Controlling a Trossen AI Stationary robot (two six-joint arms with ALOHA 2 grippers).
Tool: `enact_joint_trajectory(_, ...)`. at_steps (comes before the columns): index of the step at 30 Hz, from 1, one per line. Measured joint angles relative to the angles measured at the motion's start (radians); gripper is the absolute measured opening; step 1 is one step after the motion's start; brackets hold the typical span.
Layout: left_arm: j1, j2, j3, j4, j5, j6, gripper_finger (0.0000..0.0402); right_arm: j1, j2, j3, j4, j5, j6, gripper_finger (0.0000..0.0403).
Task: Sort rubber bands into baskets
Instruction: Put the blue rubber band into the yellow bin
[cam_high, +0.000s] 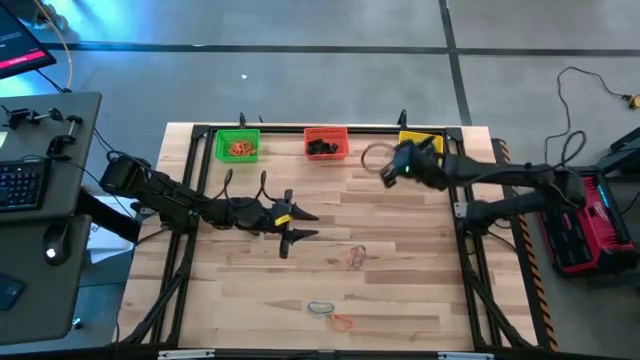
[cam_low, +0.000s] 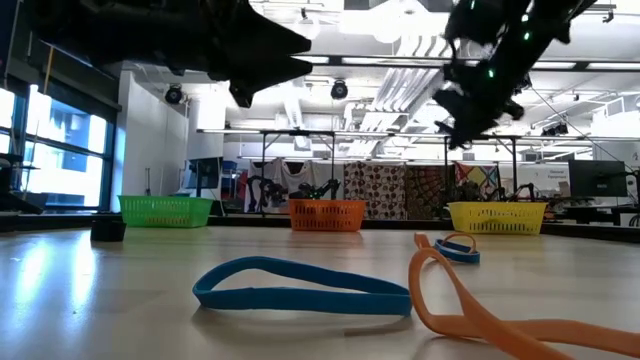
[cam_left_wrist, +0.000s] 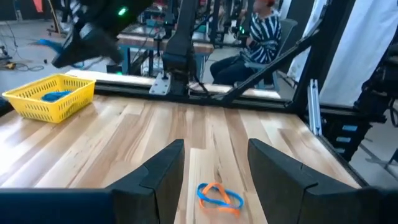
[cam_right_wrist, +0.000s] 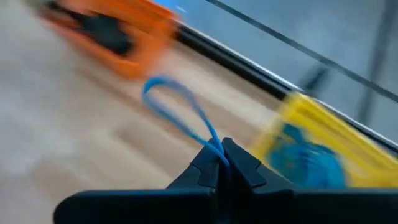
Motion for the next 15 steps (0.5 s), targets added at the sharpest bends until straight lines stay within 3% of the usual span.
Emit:
enact_joint_trajectory(8, 0.000, 0.000, -0.010, 0.034, 0.000, -0.002, 0.0170, -0.365, 0.034, 0.000, -0.122, -0.094, -0.105, 0.0000)
enact_joint_trajectory(15, 0.000, 0.000, -0.010, 0.034, 0.000, -0.002, 0.0170, -0.520, 0.130, 0.000, -0.126, -0.114, -0.161, 0.0000)
